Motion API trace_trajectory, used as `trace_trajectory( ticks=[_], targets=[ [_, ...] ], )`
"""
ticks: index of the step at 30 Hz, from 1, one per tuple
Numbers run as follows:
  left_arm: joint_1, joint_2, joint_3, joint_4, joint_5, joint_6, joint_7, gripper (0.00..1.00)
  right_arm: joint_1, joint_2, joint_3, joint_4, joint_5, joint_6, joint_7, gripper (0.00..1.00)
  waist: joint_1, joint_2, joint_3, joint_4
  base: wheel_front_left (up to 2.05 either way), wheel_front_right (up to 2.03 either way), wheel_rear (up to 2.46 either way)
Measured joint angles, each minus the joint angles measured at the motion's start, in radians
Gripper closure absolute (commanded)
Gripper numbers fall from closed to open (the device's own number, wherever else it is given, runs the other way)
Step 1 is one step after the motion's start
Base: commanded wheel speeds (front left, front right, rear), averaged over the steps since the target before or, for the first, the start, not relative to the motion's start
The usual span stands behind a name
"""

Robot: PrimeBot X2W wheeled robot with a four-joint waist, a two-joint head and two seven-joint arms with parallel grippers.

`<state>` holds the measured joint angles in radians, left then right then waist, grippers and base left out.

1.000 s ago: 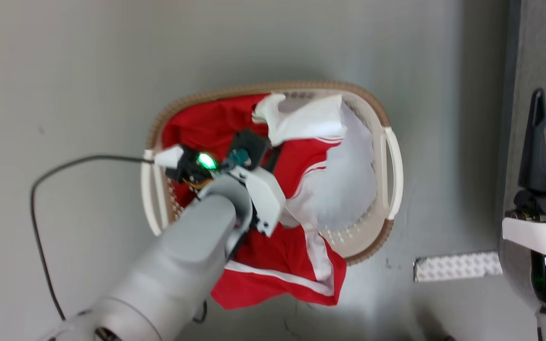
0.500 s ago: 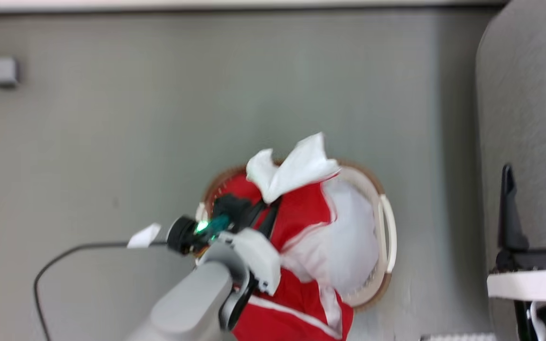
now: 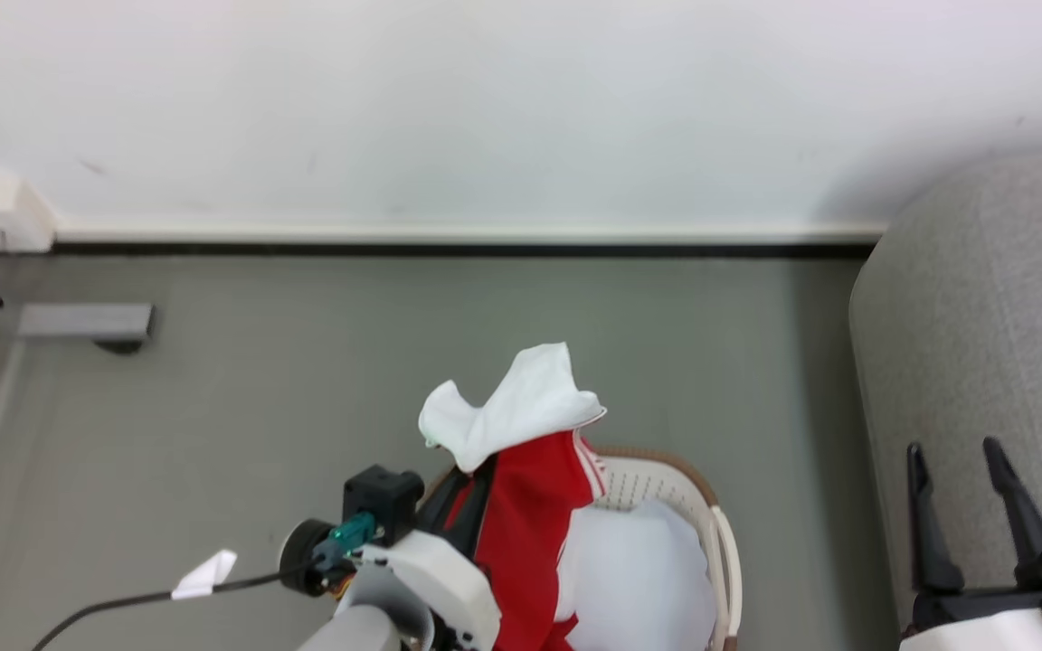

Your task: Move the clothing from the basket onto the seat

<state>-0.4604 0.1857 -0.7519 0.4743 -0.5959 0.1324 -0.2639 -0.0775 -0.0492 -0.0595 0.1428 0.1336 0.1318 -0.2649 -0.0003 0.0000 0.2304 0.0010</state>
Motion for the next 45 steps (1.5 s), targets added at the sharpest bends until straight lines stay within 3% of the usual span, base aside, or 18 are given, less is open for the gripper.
trace_trajectory(
  ticks=[9,19,32,45],
  targets=[
    [0.114,0.064,0.006,-0.145,-0.024,0.048,0.028,1.00,0.099,-0.001,0.076,0.029,0.007,0.000,0.000,0.00,0.0000,0.0000,-0.168,0.000,0.00,0.00,0.00],
    [0.126,0.114,-0.008,-0.349,-0.024,0.080,0.109,1.00,0.088,-0.043,0.277,0.007,-0.003,0.000,0.000,0.00,0.0001,0.0003,-0.249,0.024,0.00,0.00,0.00],
    [0.085,0.080,-0.064,-0.443,-0.021,0.064,0.170,1.00,-0.051,-0.107,0.551,0.039,0.035,0.000,0.000,0.00,0.0003,0.0002,-0.261,0.036,0.00,0.00,0.00],
    [0.076,0.044,-0.143,-0.453,-0.021,0.021,0.213,1.00,-0.158,-0.146,0.670,0.110,0.026,0.000,0.000,0.00,0.0004,0.0000,-0.261,0.023,0.00,0.00,0.00]
  ],
)
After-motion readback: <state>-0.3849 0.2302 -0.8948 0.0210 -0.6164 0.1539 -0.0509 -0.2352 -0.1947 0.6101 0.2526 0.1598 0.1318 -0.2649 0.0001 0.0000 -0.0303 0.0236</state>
